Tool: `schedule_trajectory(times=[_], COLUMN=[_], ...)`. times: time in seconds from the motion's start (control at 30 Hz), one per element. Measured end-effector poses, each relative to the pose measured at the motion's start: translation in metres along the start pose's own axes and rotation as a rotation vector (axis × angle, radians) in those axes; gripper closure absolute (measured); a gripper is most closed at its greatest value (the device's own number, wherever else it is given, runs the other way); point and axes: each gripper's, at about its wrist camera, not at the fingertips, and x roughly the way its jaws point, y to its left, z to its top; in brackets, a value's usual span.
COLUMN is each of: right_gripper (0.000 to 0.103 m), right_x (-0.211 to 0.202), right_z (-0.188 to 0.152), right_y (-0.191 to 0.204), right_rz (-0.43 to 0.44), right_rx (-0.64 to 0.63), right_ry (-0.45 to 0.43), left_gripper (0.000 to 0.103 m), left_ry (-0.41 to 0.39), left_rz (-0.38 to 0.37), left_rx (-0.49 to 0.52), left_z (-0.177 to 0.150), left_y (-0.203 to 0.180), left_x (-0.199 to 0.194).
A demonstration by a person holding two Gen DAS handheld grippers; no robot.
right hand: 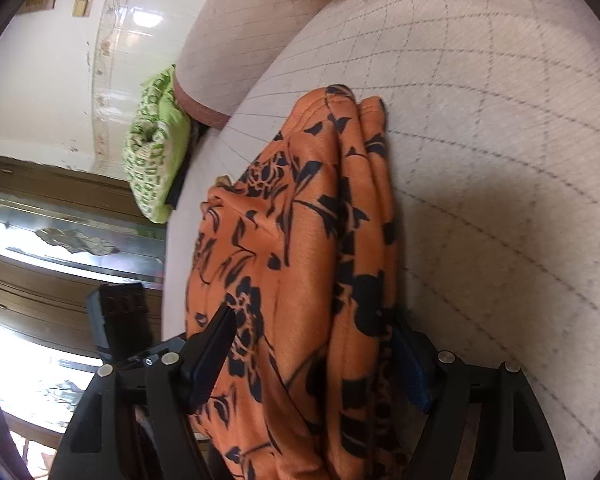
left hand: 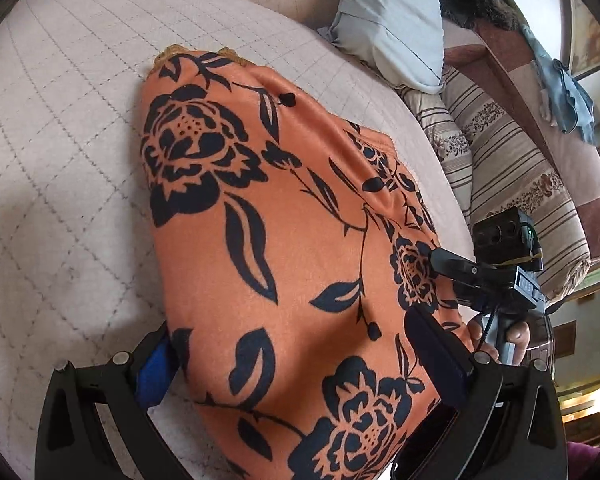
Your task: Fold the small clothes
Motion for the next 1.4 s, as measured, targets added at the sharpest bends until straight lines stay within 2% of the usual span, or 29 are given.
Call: schedule_trajectory(times=[0.13,0.27,0.37,0.4,0.47,0.53,0.63,0.8,0.93,1.2,1.4], right_gripper=[0.026,0.029,0.037,0.042,0.045,0.048,0.051,0.053,0.054,0.054,0.054], right_x=[0.009,0.015,0.015,0.015,0.015,0.015,0.013,0.009,0.008,0.019,0.028], right_z=[0.004,0.0,-0.004,-0.005,-0.007,-0.008,-0.012,-0.018,-0.021,-0.039,-0.057], right_y=[0.004,0.016,0.018,0.019,0.023,0.028,0.039,0.056,0.068,0.105,0.129], right_rz=[0.031,0.007,-0.017,-0.025,-0.049,-0.061,-0.075,-0.106,-0.092,-0.041,-0.008], right_rx=[-0.007,-0.07,-0.082,-0.085,-0.104,-0.123,-0.156,-0.207,-0.226,-0.294,-0.327], right_ry=[0.011,0.028,0.026,0.025,0.022,0.015,-0.002,-0.032,-0.04,-0.025,-0.01], left_gripper=[0.0,0.002,0.012,0.018,0.029,0.044,0.051,0.057,0.057,0.057,0.057], left_ry=[-0.008,-0.012,-0.024,-0.029,-0.038,-0.044,-0.061,-0.084,-0.112,-0.191,-0.218], left_rz=[-0.006,-0.016,0.027,0.048,0.077,0.103,0.104,0.146,0.191,0.214,0.255], left_rx=[0.008,0.005,0.027,0.033,0.041,0.03,0.015,0.059,0.077,0.026,0.022], left_z=[0.003,0.006,0.006,0.006,0.005,0.006,0.006,0.003,0.0,-0.009,-0.026], left_y=[-0.003,-0.008,-0.014,-0.016,-0.016,-0.013,-0.012,-0.025,-0.036,-0.038,-0.039], left_x=[0.006,0.014,0.016,0.016,0.015,0.013,0.009,0.002,-0.015,-0.068,-0.093])
